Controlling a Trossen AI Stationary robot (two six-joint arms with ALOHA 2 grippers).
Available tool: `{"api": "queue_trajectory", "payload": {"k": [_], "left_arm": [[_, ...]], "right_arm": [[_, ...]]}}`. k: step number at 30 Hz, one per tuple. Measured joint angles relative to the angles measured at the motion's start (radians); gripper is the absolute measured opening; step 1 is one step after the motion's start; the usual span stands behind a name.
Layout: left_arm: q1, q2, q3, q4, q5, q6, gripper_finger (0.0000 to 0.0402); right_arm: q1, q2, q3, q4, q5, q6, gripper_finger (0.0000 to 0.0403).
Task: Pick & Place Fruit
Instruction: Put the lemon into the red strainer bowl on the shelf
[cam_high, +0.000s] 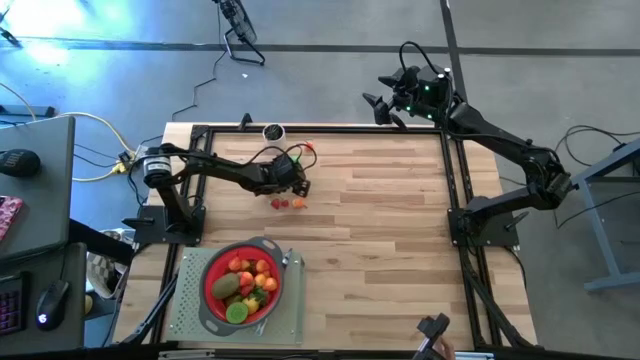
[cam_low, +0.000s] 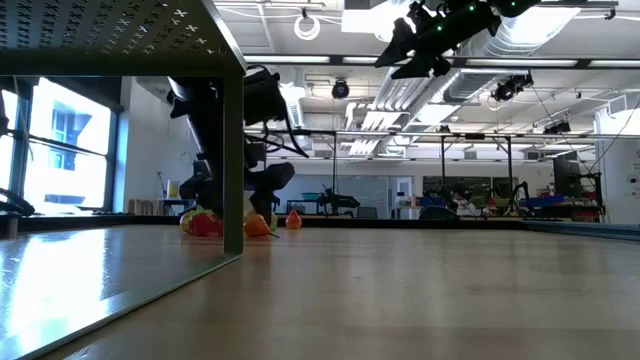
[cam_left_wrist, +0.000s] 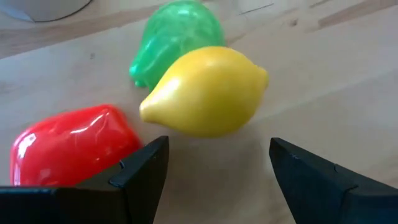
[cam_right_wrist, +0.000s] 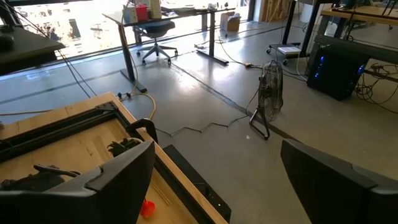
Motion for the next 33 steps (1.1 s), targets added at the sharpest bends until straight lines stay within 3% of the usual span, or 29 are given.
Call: {"api": "queue_trajectory", "payload": {"k": [8, 21, 24, 29, 33], "left_arm": [[-0.001, -0.093, 0.016, -0.03, 0.019, 0.012, 0.0271], [0.022, -0.117, 0.055, -0.076, -0.135, 0.048, 0.0271], [0.066, -0.113, 0.055, -0.078, -0.076, 0.089, 0.0271], [0.148, -0.101, 0.054, -0.05, 0.132, 0.095, 0.0271], [0.171, -0.096, 0.054, -0.074, 0.161, -0.028, 0.0271]], "right_arm": [[0.0, 0.0, 0.0, 0.0, 0.0, 0.0, 0.0341], [0.0, 0.0, 0.0, 0.0, -0.004, 0.0, 0.0341], [0.0, 0.0, 0.0, 0.0, -0.004, -0.007, 0.0341], [0.0, 0.0, 0.0, -0.001, -0.004, -0.008, 0.0341], [0.0, 0.0, 0.0, -0.001, -0.004, -0.008, 0.0341]]}}
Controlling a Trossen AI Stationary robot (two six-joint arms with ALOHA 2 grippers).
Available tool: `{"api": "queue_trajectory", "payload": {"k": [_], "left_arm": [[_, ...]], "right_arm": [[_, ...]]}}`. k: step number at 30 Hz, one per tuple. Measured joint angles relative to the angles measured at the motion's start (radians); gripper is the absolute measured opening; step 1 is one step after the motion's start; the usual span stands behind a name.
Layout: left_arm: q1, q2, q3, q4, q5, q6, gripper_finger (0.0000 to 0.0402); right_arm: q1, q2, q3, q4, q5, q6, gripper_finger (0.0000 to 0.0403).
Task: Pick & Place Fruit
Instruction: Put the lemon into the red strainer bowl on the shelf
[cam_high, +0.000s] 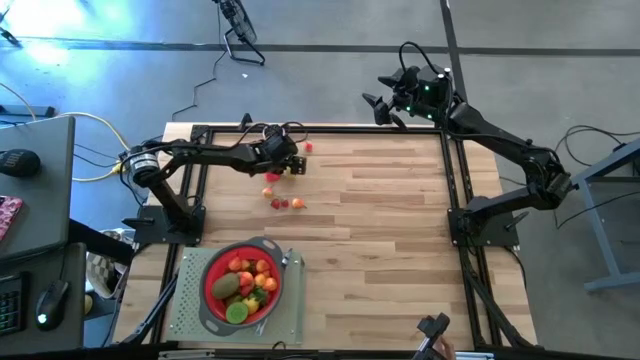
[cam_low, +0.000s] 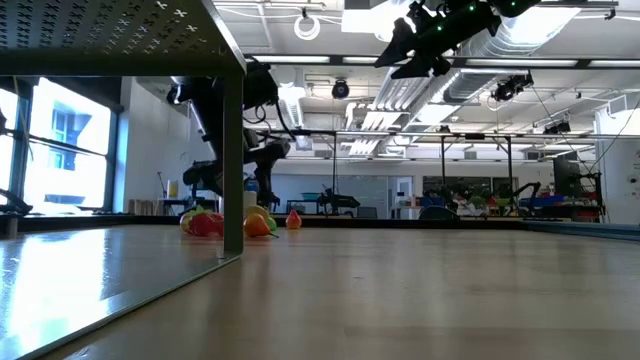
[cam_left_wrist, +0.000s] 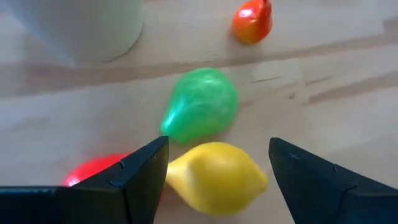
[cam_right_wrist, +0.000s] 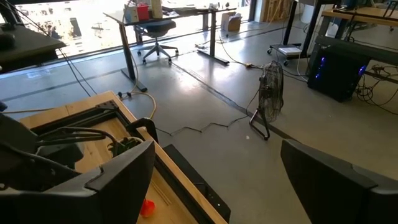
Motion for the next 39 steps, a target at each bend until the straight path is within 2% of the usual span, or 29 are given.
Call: {"api": "queue_trajectory", "payload": {"k": [6, 13, 24, 27, 33, 39], "left_arm": [[-0.001, 0.0, 0.0, -0.006, 0.024, -0.126, 0.0271], [-0.001, 0.0, 0.0, -0.113, 0.05, -0.18, 0.0271], [-0.004, 0.0, 0.003, -0.113, 0.118, -0.234, 0.0271], [-0.004, 0.0, 0.046, -0.148, 0.128, -0.222, 0.0271], [-0.017, -0.001, 0.194, -0.366, 0.122, -0.198, 0.0271], [-0.075, -0.001, 0.259, -0.572, 0.115, -0.333, 0.0271]], "right_arm": [[0.0, 0.0, 0.0, 0.0, 0.0, 0.0, 0.0341], [0.0, 0.0, 0.0, 0.0, 0.0, 0.0, 0.0341], [0.0, 0.0, 0.0, 0.0, 0.0, 0.0, 0.0341], [0.0, 0.0, 0.0, 0.0, 0.0, 0.0, 0.0341], [0.0, 0.0, 0.0, 0.0, 0.0, 0.0, 0.0341], [0.0, 0.0, 0.0, 0.0, 0.0, 0.0, 0.0341]]}}
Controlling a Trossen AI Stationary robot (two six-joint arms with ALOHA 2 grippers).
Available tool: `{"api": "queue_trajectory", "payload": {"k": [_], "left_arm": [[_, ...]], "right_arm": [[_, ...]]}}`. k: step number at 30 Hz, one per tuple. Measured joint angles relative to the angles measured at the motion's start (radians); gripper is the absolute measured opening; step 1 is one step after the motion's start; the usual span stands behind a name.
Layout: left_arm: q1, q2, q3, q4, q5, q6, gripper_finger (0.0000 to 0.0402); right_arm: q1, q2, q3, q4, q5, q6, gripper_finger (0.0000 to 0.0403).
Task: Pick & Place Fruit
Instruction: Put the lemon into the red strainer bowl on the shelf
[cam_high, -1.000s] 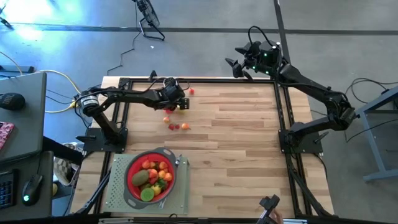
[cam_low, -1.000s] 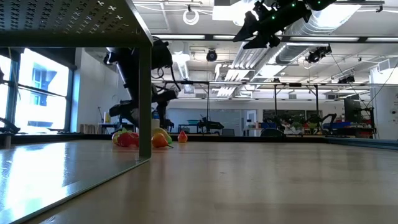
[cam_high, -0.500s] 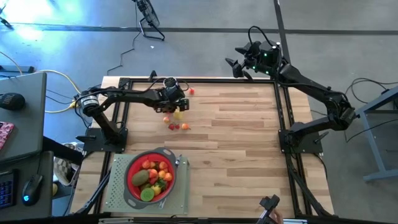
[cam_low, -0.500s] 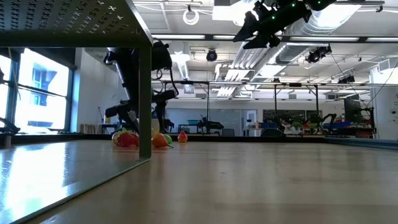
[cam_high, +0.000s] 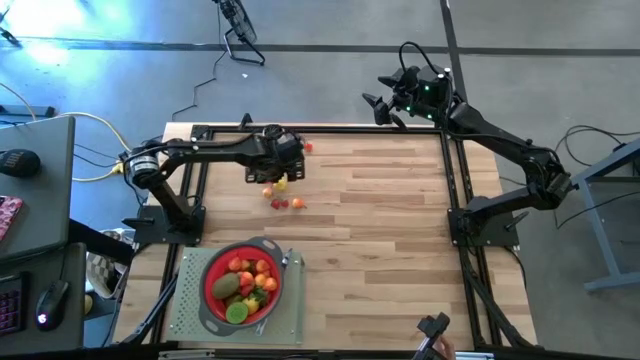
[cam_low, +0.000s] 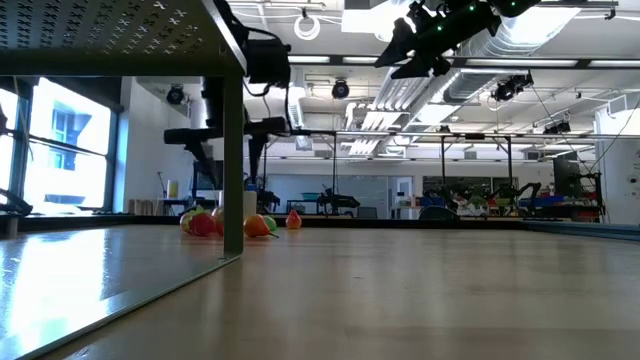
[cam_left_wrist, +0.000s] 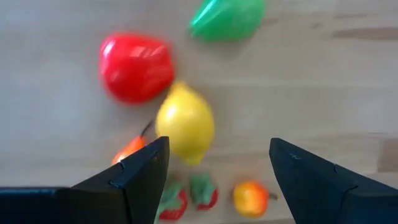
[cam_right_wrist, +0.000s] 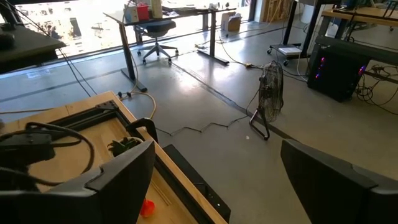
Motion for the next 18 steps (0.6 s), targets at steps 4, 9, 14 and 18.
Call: {"api": "queue_trajectory", "payload": {"k": [4, 9, 14, 18], "left_arm": [[-0.022, 0.0, -0.002, -0.071, -0.012, -0.121, 0.0271], [-0.018, 0.0, -0.002, -0.059, -0.044, -0.142, 0.0271], [-0.018, 0.018, -0.001, -0.066, -0.084, -0.145, 0.0271], [-0.018, 0.056, -0.002, -0.071, -0.087, -0.139, 0.0271]], "right_arm": [[0.0, 0.0, 0.0, 0.0, 0.0, -0.002, 0.0341], [-0.001, 0.0, 0.0, 0.0, 0.0, -0.035, 0.0341], [-0.001, 0.0, 0.0, 0.0, 0.0, -0.049, 0.0341], [-0.001, 0.0, 0.0, 0.0, 0.0, -0.05, 0.0341]]}}
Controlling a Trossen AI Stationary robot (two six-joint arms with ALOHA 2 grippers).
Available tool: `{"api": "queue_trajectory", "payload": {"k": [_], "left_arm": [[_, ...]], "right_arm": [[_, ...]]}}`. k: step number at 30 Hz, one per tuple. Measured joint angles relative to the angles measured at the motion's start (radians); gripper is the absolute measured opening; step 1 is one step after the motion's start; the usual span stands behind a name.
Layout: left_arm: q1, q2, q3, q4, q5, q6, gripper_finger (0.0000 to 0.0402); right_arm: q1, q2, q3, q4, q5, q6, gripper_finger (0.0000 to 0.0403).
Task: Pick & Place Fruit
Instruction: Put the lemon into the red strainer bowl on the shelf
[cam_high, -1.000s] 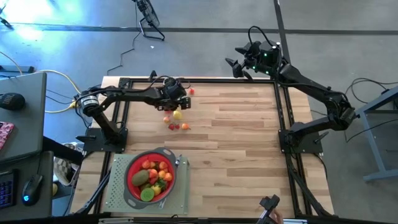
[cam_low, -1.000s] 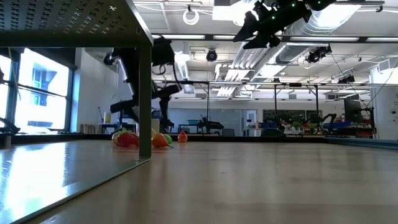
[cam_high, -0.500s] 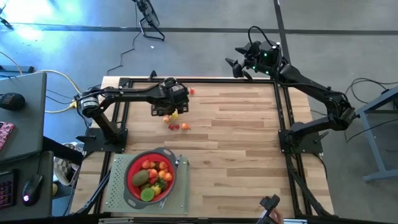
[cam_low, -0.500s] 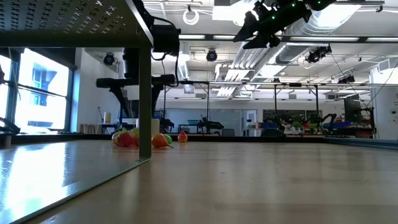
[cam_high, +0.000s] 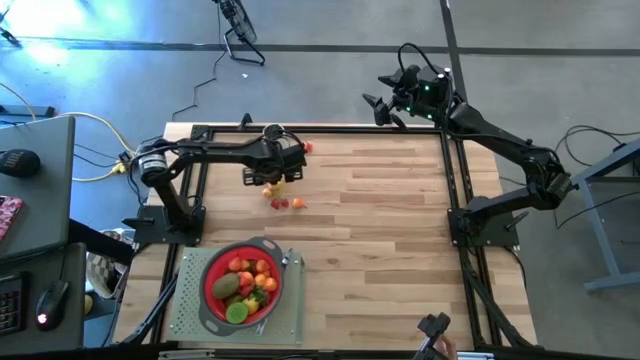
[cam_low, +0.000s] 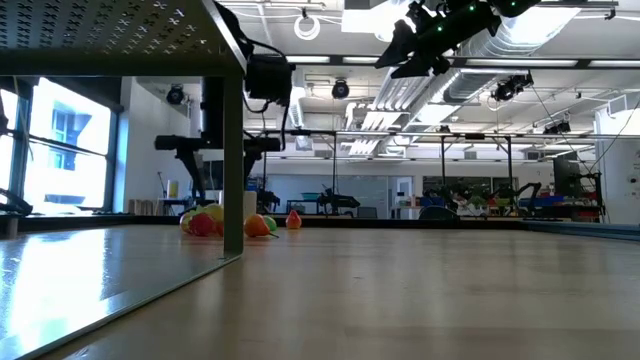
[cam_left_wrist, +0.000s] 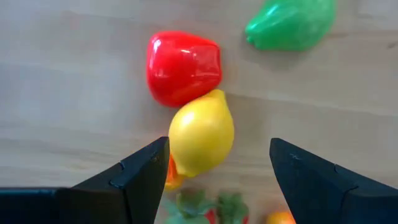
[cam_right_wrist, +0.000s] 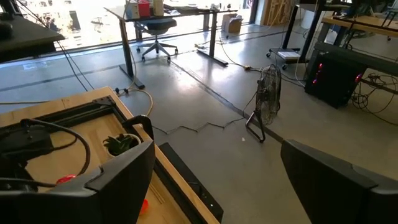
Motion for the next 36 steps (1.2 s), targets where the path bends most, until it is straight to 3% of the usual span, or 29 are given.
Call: {"api": "queue_trajectory", "payload": {"k": [22, 36], "left_arm": [[0.013, 0.076, 0.0, 0.008, -0.019, 0.059, 0.0271], [0.013, 0.118, 0.0, 0.075, 0.061, 0.112, 0.0271]], "right_arm": [[0.0, 0.0, 0.0, -0.022, 0.004, -0.003, 0.0341], [0.0, 0.0, 0.0, -0.024, 0.008, -0.003, 0.0341]]}}
